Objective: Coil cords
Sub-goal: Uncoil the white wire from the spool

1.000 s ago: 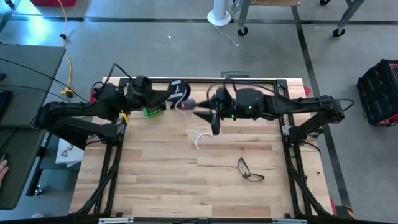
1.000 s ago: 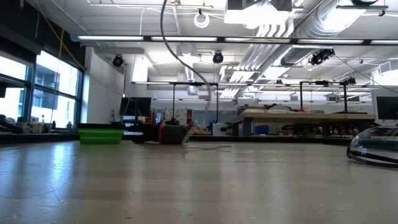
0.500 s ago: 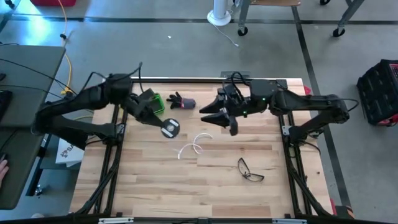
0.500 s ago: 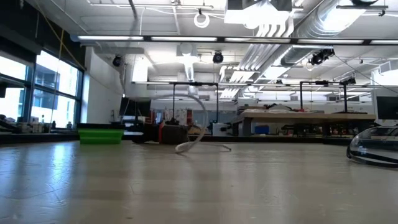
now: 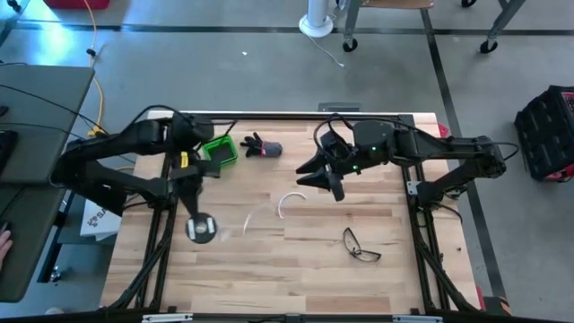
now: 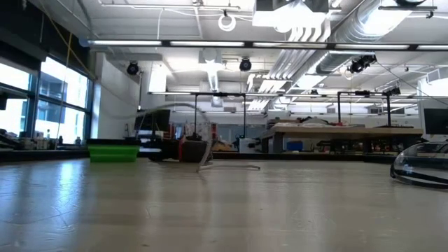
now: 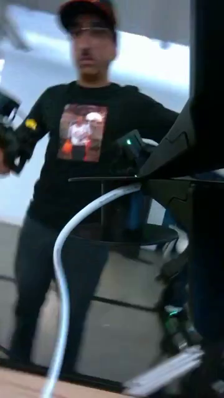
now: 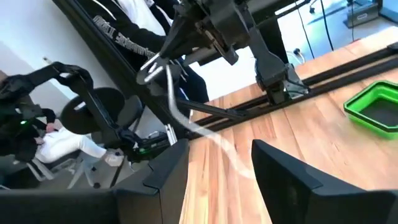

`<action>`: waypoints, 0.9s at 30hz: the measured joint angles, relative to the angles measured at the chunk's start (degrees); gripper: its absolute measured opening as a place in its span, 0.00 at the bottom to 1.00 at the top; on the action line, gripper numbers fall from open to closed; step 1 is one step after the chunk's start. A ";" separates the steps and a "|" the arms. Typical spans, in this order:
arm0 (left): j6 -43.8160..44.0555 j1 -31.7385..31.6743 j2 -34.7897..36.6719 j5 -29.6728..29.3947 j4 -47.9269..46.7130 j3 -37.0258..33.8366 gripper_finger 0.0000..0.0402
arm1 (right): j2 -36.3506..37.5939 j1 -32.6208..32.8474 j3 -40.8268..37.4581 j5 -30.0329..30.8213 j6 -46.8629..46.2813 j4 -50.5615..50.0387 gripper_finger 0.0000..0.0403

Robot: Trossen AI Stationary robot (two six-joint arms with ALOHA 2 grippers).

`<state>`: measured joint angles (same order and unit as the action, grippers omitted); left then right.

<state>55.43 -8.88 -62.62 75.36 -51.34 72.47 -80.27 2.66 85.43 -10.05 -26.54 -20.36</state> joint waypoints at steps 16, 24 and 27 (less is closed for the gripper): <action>-2.15 -0.19 -2.48 -20.88 70.44 -0.05 0.00 | 0.13 0.01 0.00 -0.58 1.73 7.39 0.43; -28.30 -4.51 8.58 -48.21 27.75 -4.25 0.00 | 2.06 -0.41 0.00 -0.37 4.60 3.62 0.43; -27.19 -4.47 12.65 -53.26 26.64 -8.89 0.00 | 3.00 -0.98 0.00 0.35 5.75 -0.09 0.43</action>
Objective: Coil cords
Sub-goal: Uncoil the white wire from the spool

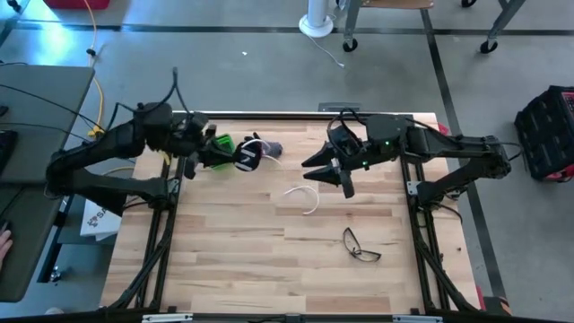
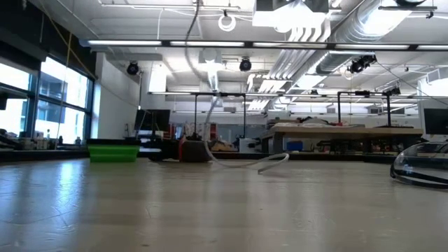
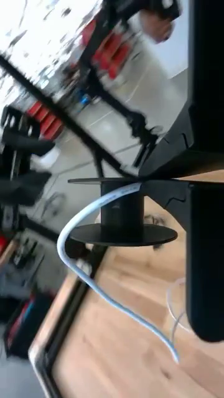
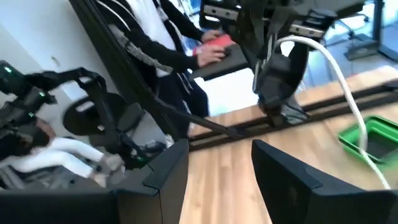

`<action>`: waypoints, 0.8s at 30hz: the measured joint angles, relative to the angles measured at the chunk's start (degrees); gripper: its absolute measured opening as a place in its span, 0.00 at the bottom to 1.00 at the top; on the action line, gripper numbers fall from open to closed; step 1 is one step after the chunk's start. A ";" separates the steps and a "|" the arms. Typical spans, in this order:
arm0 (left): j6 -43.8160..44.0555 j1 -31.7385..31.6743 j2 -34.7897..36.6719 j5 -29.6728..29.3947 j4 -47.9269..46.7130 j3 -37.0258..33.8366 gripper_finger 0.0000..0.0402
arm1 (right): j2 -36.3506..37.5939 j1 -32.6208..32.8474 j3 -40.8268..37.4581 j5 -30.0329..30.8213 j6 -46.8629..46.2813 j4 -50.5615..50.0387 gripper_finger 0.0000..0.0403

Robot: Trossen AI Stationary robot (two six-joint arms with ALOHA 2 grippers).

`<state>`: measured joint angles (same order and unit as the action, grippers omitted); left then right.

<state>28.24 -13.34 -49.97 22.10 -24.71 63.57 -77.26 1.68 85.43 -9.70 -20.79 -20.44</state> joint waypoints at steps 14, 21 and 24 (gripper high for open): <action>10.63 5.03 8.39 -17.98 20.04 -26.65 0.00 | 0.12 -2.40 0.00 15.79 3.49 -13.32 0.43; 11.72 7.15 8.08 -20.93 21.83 -31.39 0.00 | -0.34 -2.41 0.00 21.96 2.88 -20.22 0.43; 9.85 7.72 8.10 -20.97 16.99 -31.39 0.00 | -1.54 -2.41 0.00 23.17 2.70 -23.40 0.43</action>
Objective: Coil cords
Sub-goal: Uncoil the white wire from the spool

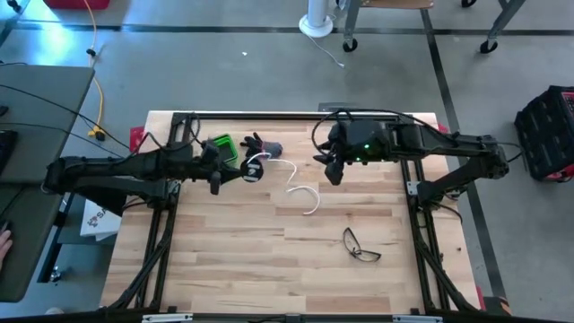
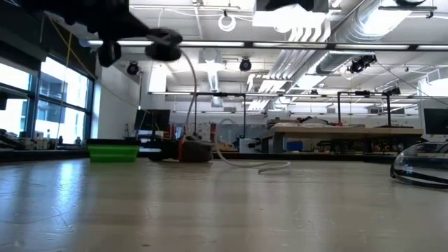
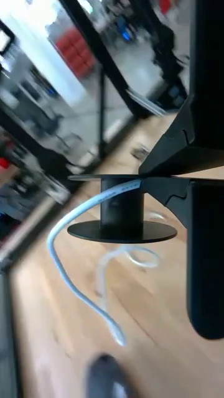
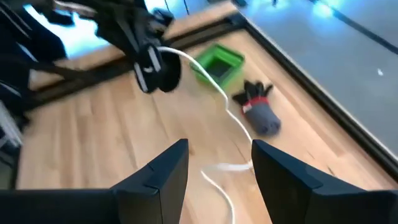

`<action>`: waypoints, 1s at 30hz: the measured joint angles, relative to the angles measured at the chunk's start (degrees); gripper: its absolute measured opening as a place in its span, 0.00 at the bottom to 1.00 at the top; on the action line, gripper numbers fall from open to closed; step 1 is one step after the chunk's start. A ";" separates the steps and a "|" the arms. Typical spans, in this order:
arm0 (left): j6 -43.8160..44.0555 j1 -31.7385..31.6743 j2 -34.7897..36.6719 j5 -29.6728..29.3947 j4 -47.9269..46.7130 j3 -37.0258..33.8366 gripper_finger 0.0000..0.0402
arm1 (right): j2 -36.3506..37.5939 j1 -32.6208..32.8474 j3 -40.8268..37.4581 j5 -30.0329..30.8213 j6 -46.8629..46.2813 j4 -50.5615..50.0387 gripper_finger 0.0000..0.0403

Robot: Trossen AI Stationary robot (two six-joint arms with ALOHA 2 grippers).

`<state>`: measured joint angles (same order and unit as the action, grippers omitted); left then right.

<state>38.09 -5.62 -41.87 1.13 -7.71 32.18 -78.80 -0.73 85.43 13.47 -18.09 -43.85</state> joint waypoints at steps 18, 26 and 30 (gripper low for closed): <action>35.62 15.72 -2.40 2.29 5.80 -19.58 0.00 | -11.01 3.39 0.00 -0.13 -12.34 -28.01 0.43; 37.06 19.75 -2.42 -1.49 7.36 -22.18 0.00 | -10.75 3.41 0.00 0.03 -13.61 -30.72 0.43; 38.59 20.06 -2.38 -1.21 5.93 -22.18 0.03 | -10.75 3.39 0.00 0.05 -14.83 -30.94 0.43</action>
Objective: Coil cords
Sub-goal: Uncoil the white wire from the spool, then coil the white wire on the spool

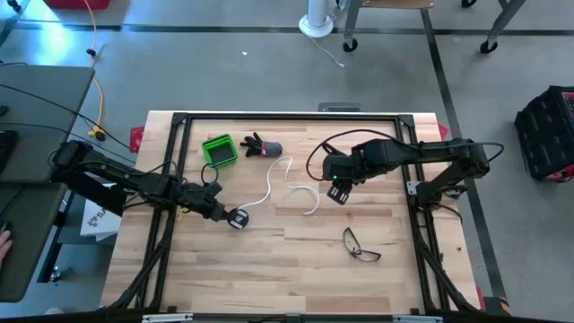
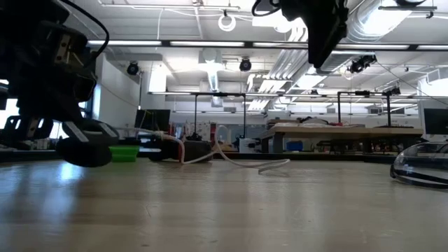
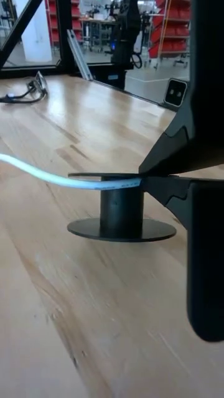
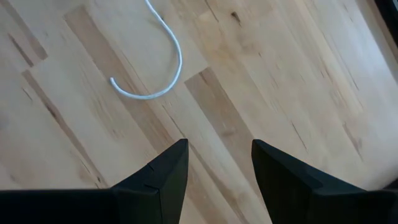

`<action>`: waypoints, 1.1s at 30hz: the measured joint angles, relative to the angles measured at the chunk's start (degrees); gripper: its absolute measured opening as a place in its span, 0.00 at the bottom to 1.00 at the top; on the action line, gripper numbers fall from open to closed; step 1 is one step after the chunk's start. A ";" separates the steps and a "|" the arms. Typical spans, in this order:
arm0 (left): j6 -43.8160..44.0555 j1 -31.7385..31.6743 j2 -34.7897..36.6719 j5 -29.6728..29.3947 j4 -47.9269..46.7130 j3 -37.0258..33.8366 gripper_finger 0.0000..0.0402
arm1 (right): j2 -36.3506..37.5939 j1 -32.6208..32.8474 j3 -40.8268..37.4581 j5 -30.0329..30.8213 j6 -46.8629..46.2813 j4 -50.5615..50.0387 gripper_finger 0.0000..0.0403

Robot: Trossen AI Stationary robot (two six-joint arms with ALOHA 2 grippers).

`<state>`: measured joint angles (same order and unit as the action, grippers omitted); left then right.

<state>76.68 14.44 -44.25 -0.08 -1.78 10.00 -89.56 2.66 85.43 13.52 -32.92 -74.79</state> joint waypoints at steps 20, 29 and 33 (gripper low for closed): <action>-1.71 -0.75 0.01 2.80 -4.14 0.07 0.48 | 0.02 0.42 0.00 -1.29 -1.63 0.07 0.43; 3.20 -1.66 0.00 3.80 -8.11 0.07 0.48 | 0.02 0.41 -0.02 -1.29 -1.60 0.07 0.43; 6.20 -1.16 0.02 3.34 -5.99 0.07 0.48 | 0.02 0.42 -0.02 -1.29 -1.60 0.14 0.43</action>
<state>82.88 13.28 -44.23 3.26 -7.77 10.07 -89.54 3.07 85.41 12.23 -34.52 -74.65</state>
